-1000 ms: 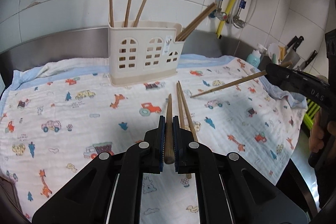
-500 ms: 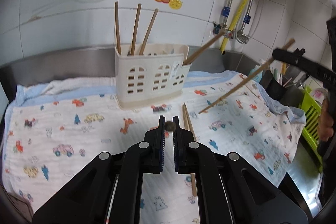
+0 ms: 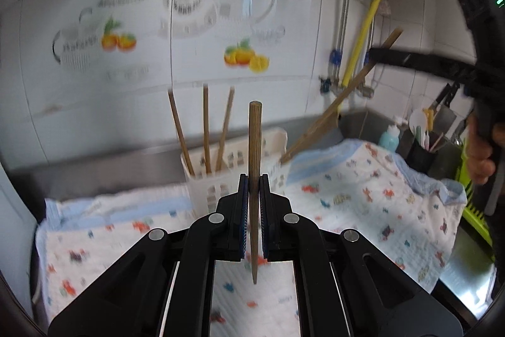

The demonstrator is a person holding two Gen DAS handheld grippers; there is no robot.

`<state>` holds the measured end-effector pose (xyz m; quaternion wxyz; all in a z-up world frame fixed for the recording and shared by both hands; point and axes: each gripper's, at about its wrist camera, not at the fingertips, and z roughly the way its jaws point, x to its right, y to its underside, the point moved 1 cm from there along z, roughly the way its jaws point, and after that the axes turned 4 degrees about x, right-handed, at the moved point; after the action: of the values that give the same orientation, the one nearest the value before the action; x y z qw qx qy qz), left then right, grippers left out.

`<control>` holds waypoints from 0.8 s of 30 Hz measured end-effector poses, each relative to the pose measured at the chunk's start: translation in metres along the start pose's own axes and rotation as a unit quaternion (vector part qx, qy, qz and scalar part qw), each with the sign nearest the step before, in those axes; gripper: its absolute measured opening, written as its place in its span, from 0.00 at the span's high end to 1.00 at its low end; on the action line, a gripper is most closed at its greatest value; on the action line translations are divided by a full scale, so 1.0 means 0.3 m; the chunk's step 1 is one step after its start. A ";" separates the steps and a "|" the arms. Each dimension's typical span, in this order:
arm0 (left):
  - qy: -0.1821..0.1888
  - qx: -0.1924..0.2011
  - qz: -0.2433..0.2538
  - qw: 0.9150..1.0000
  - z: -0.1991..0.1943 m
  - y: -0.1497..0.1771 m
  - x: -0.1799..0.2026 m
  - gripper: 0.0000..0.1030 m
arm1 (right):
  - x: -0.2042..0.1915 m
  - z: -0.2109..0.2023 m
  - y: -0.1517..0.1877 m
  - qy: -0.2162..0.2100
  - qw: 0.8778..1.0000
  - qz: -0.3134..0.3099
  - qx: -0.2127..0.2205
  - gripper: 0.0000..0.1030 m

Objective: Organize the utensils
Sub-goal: 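Carry both held chopsticks up over the beige holder, then insert both chopsticks into the holder and open both tools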

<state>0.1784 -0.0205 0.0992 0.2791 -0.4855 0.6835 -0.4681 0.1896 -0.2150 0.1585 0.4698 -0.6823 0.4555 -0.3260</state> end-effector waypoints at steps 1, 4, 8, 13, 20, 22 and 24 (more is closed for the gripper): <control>-0.001 0.007 0.003 1.000 -0.009 -0.020 0.000 0.94 | 0.005 0.015 -0.009 0.004 1.000 0.000 0.000 0.93; -0.007 0.036 0.015 0.999 -0.040 -0.105 0.008 0.94 | 0.020 0.064 -0.027 0.014 1.000 -0.001 -0.006 0.93; -0.025 0.074 0.030 0.997 -0.060 -0.209 0.015 0.94 | 0.043 0.134 -0.026 0.027 0.999 -0.003 -0.022 0.93; -0.035 0.109 0.032 0.993 -0.050 -0.310 0.010 0.94 | 0.063 0.208 -0.004 0.025 0.998 -0.002 -0.051 0.93; -0.073 0.120 0.033 0.990 0.043 -0.342 -0.028 0.94 | 0.072 0.255 0.023 0.020 0.998 -0.006 -0.065 0.93; -0.075 0.114 0.023 0.990 0.078 -0.332 -0.054 0.94 | 0.072 0.262 0.027 0.017 0.998 -0.007 -0.067 0.93; -0.078 0.109 0.016 0.991 0.105 -0.320 -0.070 0.94 | 0.070 0.272 0.034 0.016 0.997 -0.010 -0.069 0.93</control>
<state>0.2512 -0.0214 0.1723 0.3902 -0.4765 0.6120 -0.4963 0.2653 -0.2079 0.1210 0.4111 -0.7119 0.4777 -0.3097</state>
